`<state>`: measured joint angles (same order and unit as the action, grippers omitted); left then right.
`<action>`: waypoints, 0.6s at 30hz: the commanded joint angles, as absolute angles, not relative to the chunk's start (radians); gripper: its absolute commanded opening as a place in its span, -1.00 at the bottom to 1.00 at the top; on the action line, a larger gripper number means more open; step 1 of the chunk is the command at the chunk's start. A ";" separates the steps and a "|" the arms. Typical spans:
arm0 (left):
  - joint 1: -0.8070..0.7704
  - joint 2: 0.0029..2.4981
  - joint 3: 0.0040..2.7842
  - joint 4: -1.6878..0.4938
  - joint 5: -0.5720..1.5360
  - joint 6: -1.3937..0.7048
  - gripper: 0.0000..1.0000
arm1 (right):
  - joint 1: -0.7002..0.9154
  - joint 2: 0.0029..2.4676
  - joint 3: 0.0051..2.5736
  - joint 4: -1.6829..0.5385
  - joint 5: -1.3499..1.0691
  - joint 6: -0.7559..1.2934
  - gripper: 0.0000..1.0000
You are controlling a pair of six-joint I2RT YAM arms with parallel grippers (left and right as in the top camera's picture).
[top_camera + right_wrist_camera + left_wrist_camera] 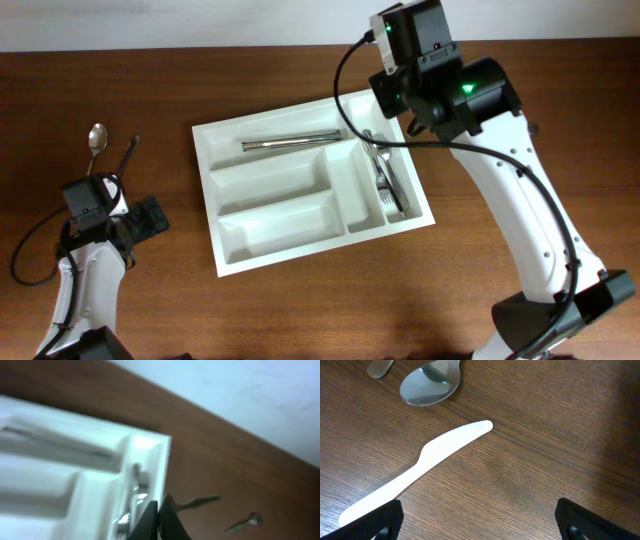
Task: Pack container
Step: 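Carry the teaspoon with the right gripper over the tray's middle compartment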
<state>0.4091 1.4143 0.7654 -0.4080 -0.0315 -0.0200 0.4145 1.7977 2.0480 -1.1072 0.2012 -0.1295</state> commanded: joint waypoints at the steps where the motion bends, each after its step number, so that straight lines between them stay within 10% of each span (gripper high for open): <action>1: 0.414 1.419 0.783 -0.410 -0.034 -0.007 0.98 | 0.432 1.775 2.060 -1.132 0.054 -0.115 -0.92; 18: 0.414 1.419 0.783 -0.410 -0.034 -0.007 0.98 | 0.667 1.776 1.908 -1.168 0.180 -0.116 -0.92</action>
<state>0.4091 1.4143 0.7650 -0.4080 -0.0315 -0.0196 0.6720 1.7943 1.9163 -1.1542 0.1417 -0.1265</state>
